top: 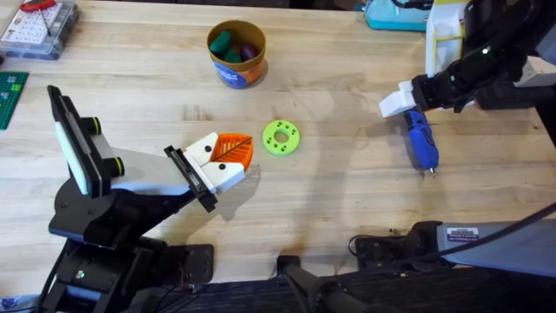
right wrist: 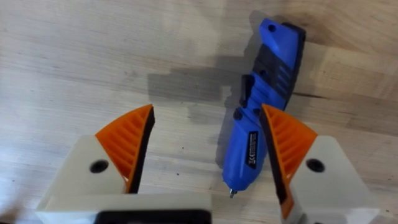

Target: Pick up the gripper from the table and insert it into the empty holder that is missing its gripper. Then pick up a screw, insert it into the mounting hole, and use the screwdriver to tighten it. Finally, clean up the table by picking up the vegetable and placing it into the bucket.

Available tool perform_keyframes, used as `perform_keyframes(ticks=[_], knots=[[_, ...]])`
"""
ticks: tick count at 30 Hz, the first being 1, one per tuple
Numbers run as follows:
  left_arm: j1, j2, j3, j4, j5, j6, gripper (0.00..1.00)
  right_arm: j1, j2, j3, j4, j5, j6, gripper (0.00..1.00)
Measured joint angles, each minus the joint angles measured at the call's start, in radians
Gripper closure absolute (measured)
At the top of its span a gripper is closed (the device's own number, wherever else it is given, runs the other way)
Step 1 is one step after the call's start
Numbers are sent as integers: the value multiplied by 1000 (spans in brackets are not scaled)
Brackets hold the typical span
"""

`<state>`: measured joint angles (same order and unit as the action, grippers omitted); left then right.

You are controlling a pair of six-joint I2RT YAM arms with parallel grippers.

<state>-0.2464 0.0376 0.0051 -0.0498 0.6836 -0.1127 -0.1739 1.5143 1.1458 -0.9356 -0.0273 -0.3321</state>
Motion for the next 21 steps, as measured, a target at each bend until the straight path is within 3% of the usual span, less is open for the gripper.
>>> perform_keyframes(ticks=[13,21], knots=[[0,0,0,-3,0,0,987,-11,11,2,14,39,-24,17],[0,0,0,-3,0,0,987,-58,55,9,134,96,-35,17]])
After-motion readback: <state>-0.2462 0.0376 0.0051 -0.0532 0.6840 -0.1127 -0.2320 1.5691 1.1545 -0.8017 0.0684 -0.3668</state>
